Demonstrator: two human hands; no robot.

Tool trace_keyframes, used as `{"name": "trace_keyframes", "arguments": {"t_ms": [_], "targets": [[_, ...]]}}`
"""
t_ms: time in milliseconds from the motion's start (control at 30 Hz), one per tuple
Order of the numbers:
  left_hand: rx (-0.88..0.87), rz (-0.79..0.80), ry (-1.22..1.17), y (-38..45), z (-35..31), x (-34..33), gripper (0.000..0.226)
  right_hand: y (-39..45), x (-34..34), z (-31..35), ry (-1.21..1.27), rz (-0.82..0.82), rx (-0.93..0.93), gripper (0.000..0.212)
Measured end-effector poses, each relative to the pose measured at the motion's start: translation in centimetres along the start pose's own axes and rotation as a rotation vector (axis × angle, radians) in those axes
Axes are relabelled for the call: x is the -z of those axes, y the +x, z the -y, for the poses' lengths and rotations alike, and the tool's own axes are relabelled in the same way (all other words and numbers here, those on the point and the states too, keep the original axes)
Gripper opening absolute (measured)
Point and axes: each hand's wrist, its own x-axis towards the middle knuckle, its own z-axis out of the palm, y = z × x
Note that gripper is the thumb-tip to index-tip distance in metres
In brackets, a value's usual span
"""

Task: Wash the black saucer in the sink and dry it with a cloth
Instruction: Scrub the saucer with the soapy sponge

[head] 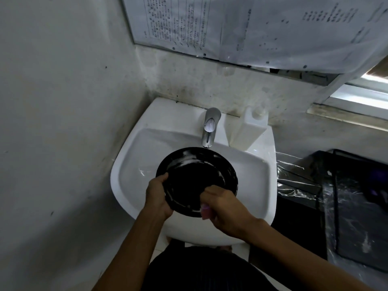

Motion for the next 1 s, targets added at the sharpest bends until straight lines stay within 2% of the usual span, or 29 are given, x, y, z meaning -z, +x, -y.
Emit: {"name": "trace_keyframes", "arguments": {"t_ms": [67, 167, 367, 467, 567, 633, 733, 867, 1000], "targets": [[-0.024, -0.027, -0.06, 0.0, 0.9, -0.8, 0.03, 0.6, -0.3, 0.7, 0.038, 0.031, 0.017, 0.011], [0.027, -0.051, -0.157, 0.2, 1.1, -0.5, 0.038, 1.0, 0.5, 2.1, 0.125, 0.069, 0.035, 0.038], [0.024, -0.094, -0.223, 0.7, 0.5, 0.4, 0.041, -0.4, 1.7, -1.3, 0.051, -0.052, 0.059, 0.024], [0.042, -0.19, -0.219, 0.7, 1.3, -0.6, 0.04, 0.5, 0.3, 0.0, 0.074, -0.041, 0.08, 0.033], [0.077, -0.229, -0.202, 0.4, 1.6, -1.2, 0.029, 1.6, -0.8, 1.4, 0.084, 0.014, 0.135, 0.037], [0.065, -0.22, -0.216, 0.1, 1.3, -1.0, 0.027, 1.4, 0.2, 0.4, 0.012, 0.026, 0.167, 0.035], [0.069, -0.178, -0.217, -0.1, 1.4, -0.9, 0.037, 0.0, 1.8, -1.8, -0.08, 0.017, 0.161, 0.032], [0.003, -0.17, -0.207, -0.5, 1.9, -1.8, 0.04, 0.4, 0.9, -1.2, -0.161, 0.024, 0.151, 0.033], [0.032, -0.115, -0.138, -1.5, 0.7, -1.2, 0.031, 1.4, 0.7, -0.1, -0.168, 0.054, 0.168, 0.027]]}}
